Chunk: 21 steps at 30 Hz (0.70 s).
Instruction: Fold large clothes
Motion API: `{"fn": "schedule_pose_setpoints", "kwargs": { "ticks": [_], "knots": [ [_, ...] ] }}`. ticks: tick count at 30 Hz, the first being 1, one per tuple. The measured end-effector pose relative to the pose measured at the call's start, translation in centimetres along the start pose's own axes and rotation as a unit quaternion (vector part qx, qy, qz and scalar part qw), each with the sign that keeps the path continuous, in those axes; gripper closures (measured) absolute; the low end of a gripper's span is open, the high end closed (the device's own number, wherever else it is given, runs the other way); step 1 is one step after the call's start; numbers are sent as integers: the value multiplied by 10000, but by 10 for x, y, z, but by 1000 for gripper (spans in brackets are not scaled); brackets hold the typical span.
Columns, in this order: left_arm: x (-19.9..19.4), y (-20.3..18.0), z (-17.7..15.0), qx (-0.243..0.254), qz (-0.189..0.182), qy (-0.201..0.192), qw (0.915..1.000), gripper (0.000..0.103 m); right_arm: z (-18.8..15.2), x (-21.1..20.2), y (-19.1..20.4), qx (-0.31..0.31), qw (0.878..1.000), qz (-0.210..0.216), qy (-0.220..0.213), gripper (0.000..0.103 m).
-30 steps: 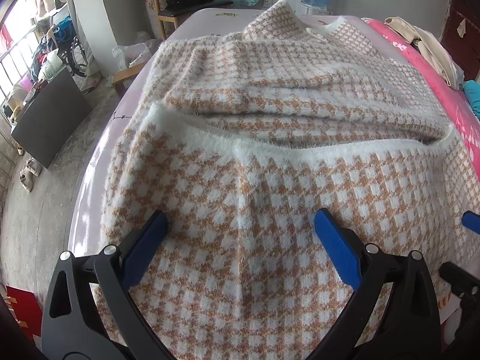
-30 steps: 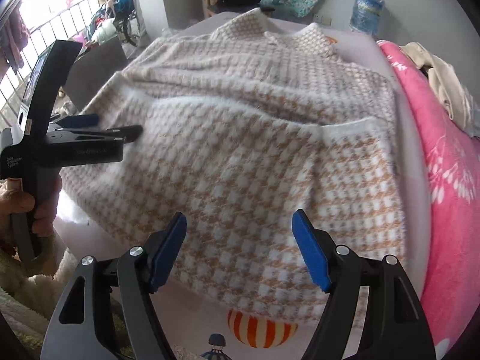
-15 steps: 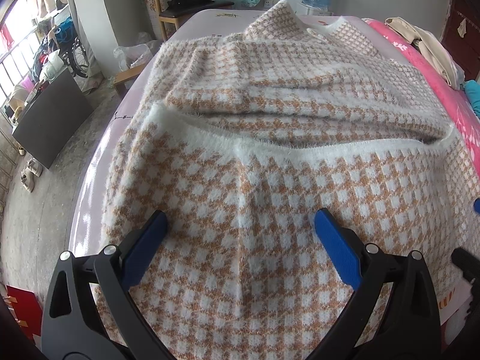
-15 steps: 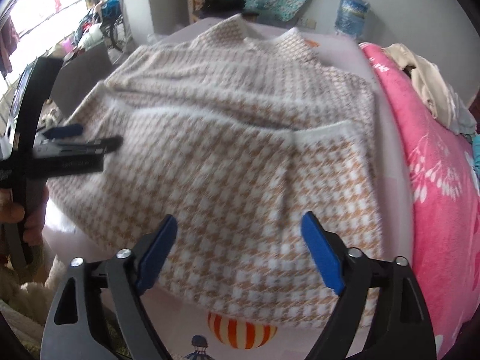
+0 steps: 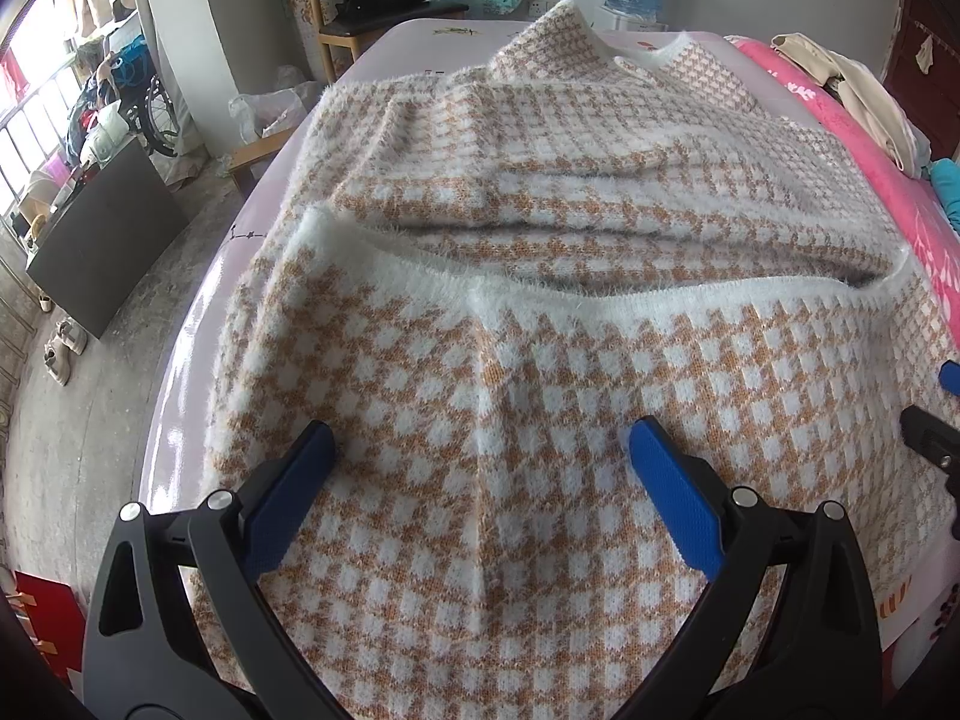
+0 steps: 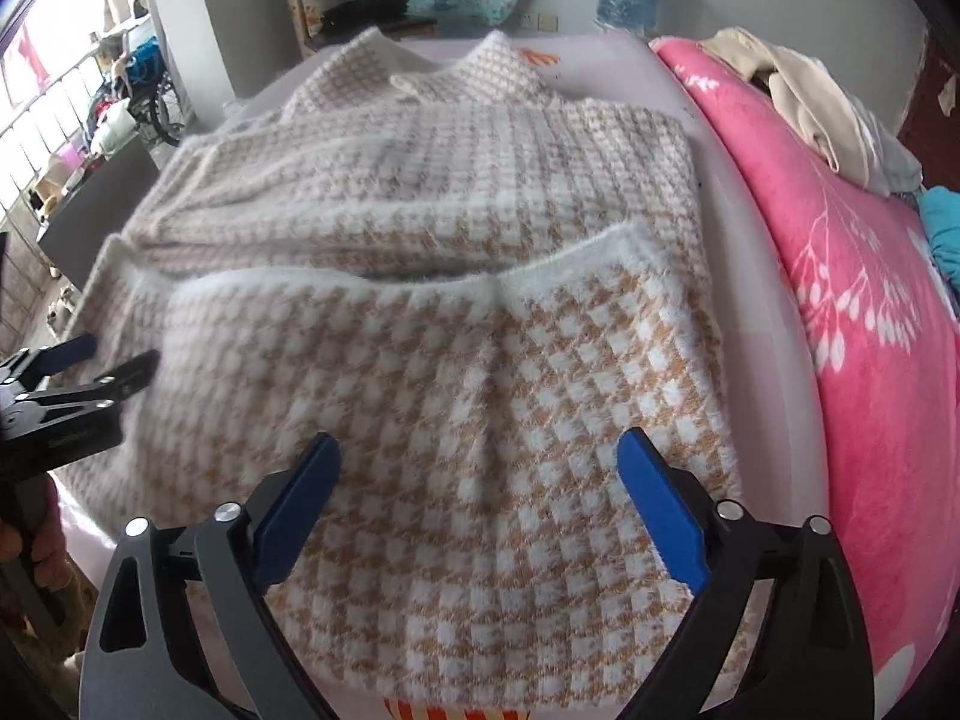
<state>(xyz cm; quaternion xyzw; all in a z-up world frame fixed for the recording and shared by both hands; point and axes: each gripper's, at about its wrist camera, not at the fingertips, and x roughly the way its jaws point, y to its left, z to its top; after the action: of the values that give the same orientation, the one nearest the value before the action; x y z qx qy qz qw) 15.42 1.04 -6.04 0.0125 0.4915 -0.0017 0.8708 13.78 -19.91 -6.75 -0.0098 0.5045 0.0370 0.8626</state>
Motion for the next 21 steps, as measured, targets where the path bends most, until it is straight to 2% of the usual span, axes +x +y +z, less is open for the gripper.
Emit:
{"fn": "schedule_pose_setpoints", "kwargs": {
  "ticks": [4, 21],
  "knots": [
    [0, 0, 0, 3, 2, -2, 10000, 8, -3, 10, -1, 76, 9999, -2, 124, 6],
    [0, 1, 0, 21, -32, 8, 10000, 8, -4, 15, -6, 169, 9995, 78, 247, 6]
  ]
}}
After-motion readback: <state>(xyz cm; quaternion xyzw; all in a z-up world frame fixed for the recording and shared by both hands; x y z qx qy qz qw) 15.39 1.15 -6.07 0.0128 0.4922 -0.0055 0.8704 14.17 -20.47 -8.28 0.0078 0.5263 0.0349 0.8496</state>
